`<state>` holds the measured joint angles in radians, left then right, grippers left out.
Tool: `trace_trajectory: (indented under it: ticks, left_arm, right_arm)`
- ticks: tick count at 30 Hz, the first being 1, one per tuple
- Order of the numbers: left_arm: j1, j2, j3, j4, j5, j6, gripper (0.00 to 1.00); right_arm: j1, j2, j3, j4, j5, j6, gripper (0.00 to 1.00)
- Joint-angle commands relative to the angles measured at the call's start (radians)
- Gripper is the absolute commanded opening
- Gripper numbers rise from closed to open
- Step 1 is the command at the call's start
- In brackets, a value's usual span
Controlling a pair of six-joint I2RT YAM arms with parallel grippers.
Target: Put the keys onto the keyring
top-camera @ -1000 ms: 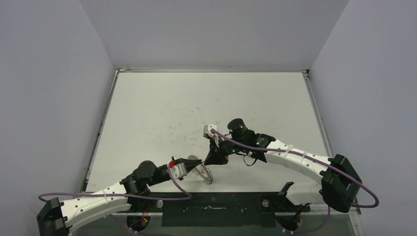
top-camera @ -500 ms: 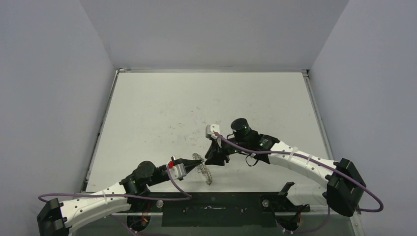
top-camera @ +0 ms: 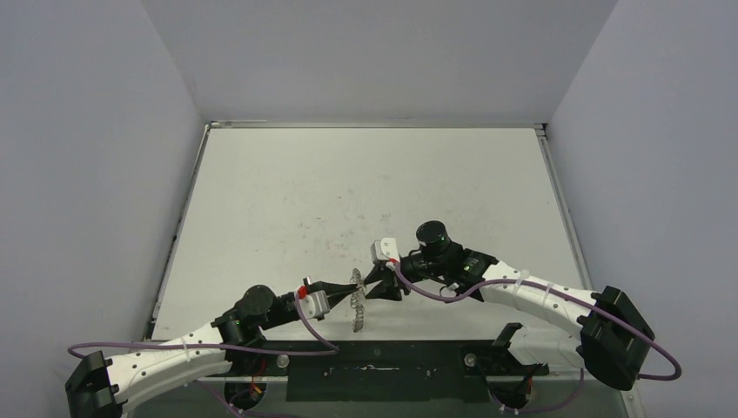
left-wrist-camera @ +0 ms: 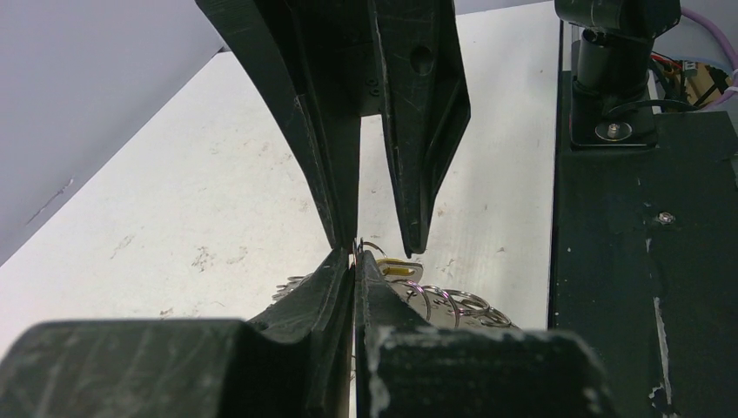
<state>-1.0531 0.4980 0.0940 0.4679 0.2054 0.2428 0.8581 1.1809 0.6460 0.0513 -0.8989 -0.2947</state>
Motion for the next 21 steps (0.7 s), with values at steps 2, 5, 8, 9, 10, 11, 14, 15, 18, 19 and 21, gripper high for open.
trace_trajectory:
  ticks: [2,5,8,9,10,11,14,15,18,19,21]
  left_arm:
    - [-0.004,-0.009,0.009,0.089,0.018,-0.007,0.0]
    - [-0.004,-0.007,0.009,0.091,0.019,-0.007,0.0]
    - [-0.004,-0.004,0.011,0.092,0.02,-0.007,0.0]
    - [-0.004,-0.004,0.011,0.092,0.02,-0.007,0.0]
    - [-0.004,-0.004,0.011,0.092,0.02,-0.007,0.0]
    - [-0.004,-0.004,0.012,0.092,0.02,-0.007,0.0]
    - [-0.004,-0.004,0.011,0.094,0.02,-0.007,0.0]
    - [-0.004,-0.003,0.011,0.095,0.019,-0.007,0.0]
    - [-0.004,-0.004,0.01,0.095,0.019,-0.008,0.0]
    - [-0.004,-0.005,0.011,0.096,0.019,-0.007,0.0]
    - [-0.004,-0.006,0.01,0.097,0.017,-0.006,0.0]
  right_arm:
    - [0.002,-0.031,-0.023,0.17,-0.049,-0.054,0.34]
    - [0.008,-0.018,-0.022,0.196,-0.05,-0.044,0.34]
    - [0.012,-0.005,-0.021,0.219,-0.049,-0.03,0.34]
    - [0.014,-0.003,-0.022,0.226,-0.047,-0.026,0.34]
    - [0.017,0.001,-0.022,0.233,-0.047,-0.022,0.33]
    - [0.019,0.004,-0.022,0.236,-0.047,-0.022,0.33]
    - [0.023,0.016,-0.021,0.237,-0.047,-0.026,0.3]
    - [0.024,0.02,-0.02,0.235,-0.047,-0.028,0.27]
    - [0.024,0.029,-0.02,0.224,-0.053,-0.038,0.23]
    - [0.024,0.029,-0.02,0.219,-0.053,-0.042,0.22]
    - [0.024,0.027,-0.023,0.214,-0.055,-0.051,0.22]
